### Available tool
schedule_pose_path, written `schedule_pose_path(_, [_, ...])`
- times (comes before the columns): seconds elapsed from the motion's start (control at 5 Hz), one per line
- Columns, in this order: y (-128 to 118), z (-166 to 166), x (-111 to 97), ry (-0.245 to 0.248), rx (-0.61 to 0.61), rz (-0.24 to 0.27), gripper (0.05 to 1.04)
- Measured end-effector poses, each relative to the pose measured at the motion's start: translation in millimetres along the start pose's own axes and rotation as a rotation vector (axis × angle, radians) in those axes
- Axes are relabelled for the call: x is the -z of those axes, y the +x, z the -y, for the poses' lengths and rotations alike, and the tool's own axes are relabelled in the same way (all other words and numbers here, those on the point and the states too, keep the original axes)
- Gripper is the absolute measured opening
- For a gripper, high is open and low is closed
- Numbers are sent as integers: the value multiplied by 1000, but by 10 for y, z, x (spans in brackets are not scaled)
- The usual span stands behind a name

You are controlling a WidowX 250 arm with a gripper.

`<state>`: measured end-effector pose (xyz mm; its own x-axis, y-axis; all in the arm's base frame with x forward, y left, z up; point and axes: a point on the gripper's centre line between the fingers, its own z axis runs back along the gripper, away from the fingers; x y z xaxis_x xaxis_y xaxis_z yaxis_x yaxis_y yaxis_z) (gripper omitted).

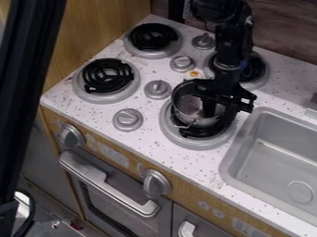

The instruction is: Take the silver pot in the lower left burner

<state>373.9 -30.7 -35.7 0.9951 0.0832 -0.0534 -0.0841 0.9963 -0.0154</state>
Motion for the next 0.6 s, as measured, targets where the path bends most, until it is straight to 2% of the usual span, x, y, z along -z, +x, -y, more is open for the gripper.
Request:
schedule_pose_path(0.2, [-44,-38,-15,20,31,-2,188])
schedule_pose_path(0.4, [-52,-192,-269,38,39,36,87])
schedule_pose_path(0.6, [-91,-480,-627,79,8,85,69])
